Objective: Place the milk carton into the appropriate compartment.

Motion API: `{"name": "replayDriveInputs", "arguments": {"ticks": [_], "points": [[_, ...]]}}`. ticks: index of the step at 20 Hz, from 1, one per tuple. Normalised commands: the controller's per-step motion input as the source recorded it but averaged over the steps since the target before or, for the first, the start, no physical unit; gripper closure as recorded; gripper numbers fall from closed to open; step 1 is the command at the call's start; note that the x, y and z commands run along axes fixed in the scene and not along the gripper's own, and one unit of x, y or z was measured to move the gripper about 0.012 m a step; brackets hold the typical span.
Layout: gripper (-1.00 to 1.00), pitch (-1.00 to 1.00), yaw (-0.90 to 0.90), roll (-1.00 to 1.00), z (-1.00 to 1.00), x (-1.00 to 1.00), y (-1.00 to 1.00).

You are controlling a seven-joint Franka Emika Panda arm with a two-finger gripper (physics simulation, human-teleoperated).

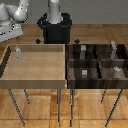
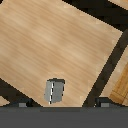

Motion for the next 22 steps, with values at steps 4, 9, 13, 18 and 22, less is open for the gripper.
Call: {"name": "replayDriveInputs", "arguments": {"ticks": [4, 9, 13, 18, 22], "points": [[-1.0, 0.0, 0.0, 0.0, 0.0, 0.0, 0.25], [-1.0, 0.0, 0.0, 0.0, 0.0, 0.0, 0.2], [-1.0, 0.0, 0.0, 0.0, 0.0, -0.25, 0.25], [-1.0, 0.0, 0.0, 0.0, 0.0, 0.0, -0.2], [-1.0, 0.0, 0.0, 0.0, 0.0, 0.0, 0.0]]}}
